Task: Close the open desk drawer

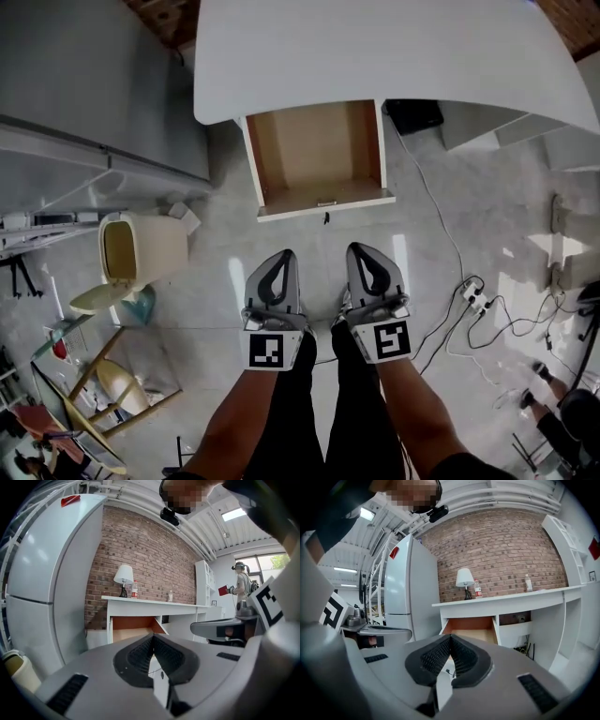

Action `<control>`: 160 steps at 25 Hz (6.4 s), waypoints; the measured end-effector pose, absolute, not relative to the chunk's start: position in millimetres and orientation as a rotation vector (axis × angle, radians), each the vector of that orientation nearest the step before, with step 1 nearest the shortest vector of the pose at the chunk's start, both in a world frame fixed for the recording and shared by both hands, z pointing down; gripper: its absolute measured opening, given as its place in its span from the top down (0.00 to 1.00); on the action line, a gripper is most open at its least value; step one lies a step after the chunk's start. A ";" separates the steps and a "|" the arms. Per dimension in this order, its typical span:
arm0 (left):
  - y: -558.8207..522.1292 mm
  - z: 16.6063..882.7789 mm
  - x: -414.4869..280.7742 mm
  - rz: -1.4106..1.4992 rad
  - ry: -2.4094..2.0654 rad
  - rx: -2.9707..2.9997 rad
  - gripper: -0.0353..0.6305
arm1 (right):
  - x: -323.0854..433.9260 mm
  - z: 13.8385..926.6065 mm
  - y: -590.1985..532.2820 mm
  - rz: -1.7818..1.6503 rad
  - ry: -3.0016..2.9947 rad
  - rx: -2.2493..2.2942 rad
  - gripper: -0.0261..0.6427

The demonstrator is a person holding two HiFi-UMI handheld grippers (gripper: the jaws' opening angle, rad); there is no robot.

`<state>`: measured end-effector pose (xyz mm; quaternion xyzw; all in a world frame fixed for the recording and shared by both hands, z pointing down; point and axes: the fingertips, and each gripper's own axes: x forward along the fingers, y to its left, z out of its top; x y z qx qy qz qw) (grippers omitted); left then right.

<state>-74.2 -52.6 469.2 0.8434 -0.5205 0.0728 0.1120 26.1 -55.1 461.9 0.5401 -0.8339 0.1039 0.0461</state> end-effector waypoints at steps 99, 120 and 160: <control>-84.9 583.3 -75.7 0.279 -1.560 2.462 0.94 | 35.3 624.6 -154.0 2.027 -2.738 1.623 0.89; -107.8 578.4 -81.9 0.268 -1.571 2.453 0.94 | 37.7 590.7 -168.5 2.082 -2.707 1.717 0.89; -146.2 577.9 -87.8 0.264 -1.591 2.458 0.94 | 31.0 590.1 -251.3 1.989 -2.700 1.738 0.89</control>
